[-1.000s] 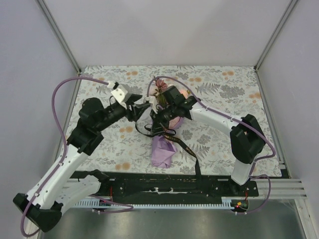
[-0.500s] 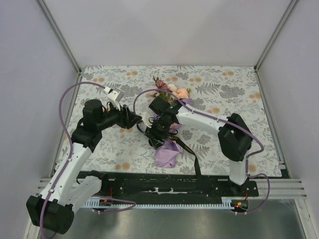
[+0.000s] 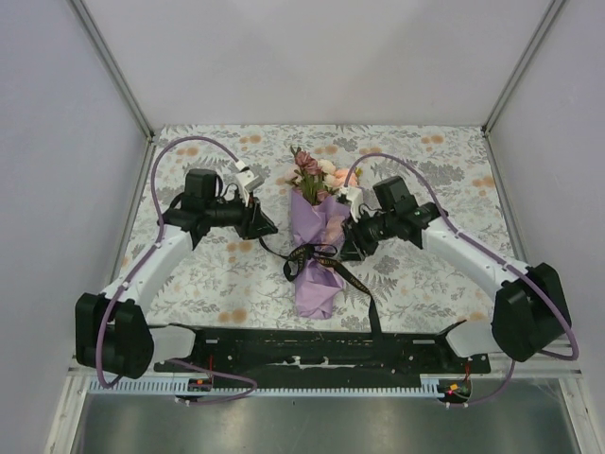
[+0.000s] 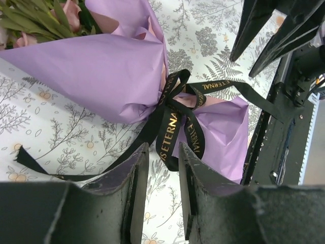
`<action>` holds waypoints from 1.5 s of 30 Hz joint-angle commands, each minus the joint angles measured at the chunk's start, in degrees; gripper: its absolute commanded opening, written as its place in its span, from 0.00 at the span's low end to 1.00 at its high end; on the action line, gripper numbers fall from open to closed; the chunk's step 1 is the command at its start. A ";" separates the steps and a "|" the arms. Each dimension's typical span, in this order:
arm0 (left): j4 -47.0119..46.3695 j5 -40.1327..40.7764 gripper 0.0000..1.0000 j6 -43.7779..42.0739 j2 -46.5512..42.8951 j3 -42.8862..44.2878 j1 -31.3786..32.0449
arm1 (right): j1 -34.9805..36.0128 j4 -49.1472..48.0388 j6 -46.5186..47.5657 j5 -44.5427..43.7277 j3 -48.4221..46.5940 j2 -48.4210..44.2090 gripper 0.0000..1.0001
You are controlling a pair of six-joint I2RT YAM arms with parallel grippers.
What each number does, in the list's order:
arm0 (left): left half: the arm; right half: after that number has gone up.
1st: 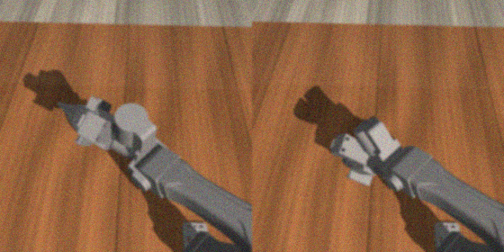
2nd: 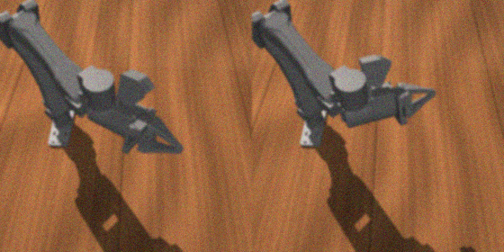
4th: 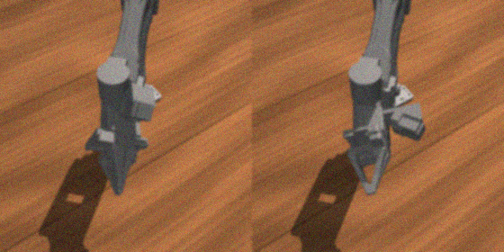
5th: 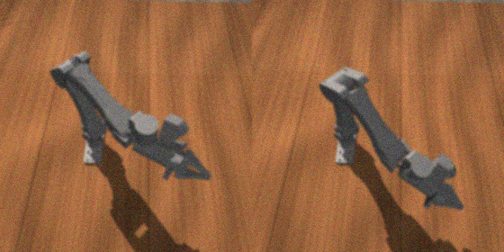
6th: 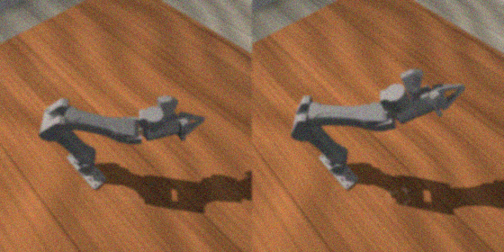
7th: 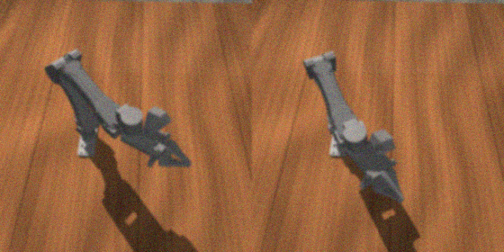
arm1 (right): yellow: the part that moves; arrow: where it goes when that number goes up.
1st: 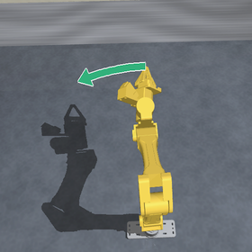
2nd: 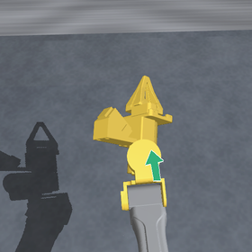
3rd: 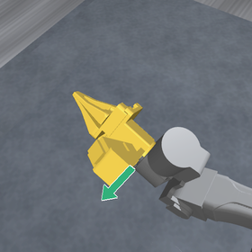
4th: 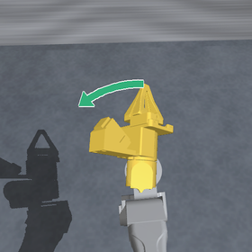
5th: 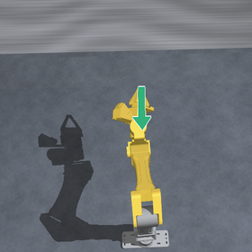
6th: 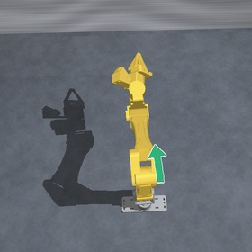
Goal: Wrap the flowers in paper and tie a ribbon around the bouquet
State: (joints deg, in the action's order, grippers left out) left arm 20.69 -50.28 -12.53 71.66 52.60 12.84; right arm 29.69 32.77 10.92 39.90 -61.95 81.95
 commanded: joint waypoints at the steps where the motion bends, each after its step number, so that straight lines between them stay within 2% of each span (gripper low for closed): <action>1: -2.23 -2.47 0.36 -5.64 0.94 1.01 3.75 | -0.86 -15.80 -7.66 2.99 10.00 -3.99 0.44; 6: -3.29 -2.46 0.36 -8.73 5.06 2.32 6.40 | -0.86 -22.30 -8.54 0.53 13.25 -1.36 0.44; 11: 6.71 -2.28 0.36 -20.67 13.67 10.84 8.86 | -0.86 -28.81 -10.56 1.41 15.37 2.77 0.47; 14: 9.55 -1.40 0.35 -24.20 17.80 15.07 10.62 | -0.78 -31.80 -13.00 1.76 16.07 4.96 0.47; 22: 9.90 -0.96 0.33 -24.21 24.84 19.56 13.70 | -0.69 -36.90 -16.10 4.04 17.21 6.90 0.48; 25: 9.37 -1.05 0.34 -23.76 26.34 20.26 14.05 | -0.69 -37.26 -15.84 4.48 17.22 8.48 0.54; 30: 8.67 -1.40 0.34 -23.67 27.92 21.32 15.19 | -0.60 -37.34 -16.19 6.15 17.57 9.45 0.55; 35: 9.19 -1.22 0.33 -23.67 28.54 21.05 16.16 | -0.51 -39.36 -17.07 5.81 19.24 9.36 0.45; 38: 8.06 1.31 0.32 -22.45 28.89 20.96 17.04 | -0.60 -39.98 -17.33 4.67 19.76 9.46 0.30; 42: 4.81 5.53 0.26 -18.94 30.03 21.58 18.18 | -0.60 -40.51 -17.60 3.96 19.77 9.19 0.02; 45: 3.92 8.27 0.23 -17.70 31.43 22.54 19.24 | -0.60 -40.51 -17.51 2.82 19.59 8.75 0.00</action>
State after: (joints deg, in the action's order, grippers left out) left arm 28.08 -46.13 -33.01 101.51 72.14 30.87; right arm 28.93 -5.15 -6.72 43.88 -42.17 91.26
